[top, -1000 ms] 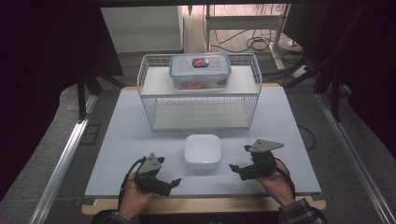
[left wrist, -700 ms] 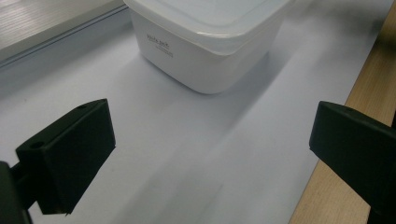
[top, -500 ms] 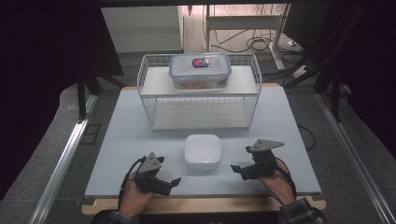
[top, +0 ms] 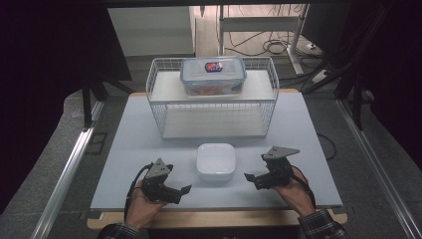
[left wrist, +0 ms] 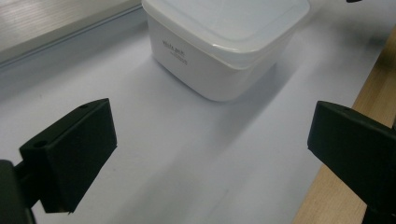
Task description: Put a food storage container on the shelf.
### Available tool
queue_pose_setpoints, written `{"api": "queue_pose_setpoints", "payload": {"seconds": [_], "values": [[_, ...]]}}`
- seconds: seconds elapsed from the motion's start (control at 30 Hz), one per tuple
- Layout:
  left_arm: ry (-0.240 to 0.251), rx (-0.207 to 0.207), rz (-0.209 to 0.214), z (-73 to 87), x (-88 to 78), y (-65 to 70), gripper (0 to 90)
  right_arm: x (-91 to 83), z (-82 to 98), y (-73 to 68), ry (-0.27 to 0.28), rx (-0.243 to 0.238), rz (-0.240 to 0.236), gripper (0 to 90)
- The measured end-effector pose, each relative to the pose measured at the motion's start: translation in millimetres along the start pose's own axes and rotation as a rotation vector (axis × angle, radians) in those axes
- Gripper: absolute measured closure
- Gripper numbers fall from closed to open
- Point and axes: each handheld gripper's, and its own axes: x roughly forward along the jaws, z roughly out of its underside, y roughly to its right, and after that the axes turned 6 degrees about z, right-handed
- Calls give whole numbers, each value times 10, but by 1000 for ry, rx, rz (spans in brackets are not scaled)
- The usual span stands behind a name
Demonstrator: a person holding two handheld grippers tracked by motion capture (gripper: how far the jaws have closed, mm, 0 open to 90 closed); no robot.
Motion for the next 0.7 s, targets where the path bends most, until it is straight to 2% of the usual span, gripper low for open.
{"api": "queue_pose_setpoints", "payload": {"seconds": [0.23,0.4,0.47,0.7], "values": [[-17,15,-25,-44,12,5,45,3,-39,-14,15,7,2,11],[-14,0,-17,-105,-5,-18,103,-14,-103,-53,32,-1,3,12],[-12,-1,-7,-133,-6,-27,126,-26,-132,-74,32,-8,-10,41],[-22,9,-3,-271,68,-72,149,-5,-223,-141,-7,-45,-5,103]]}}
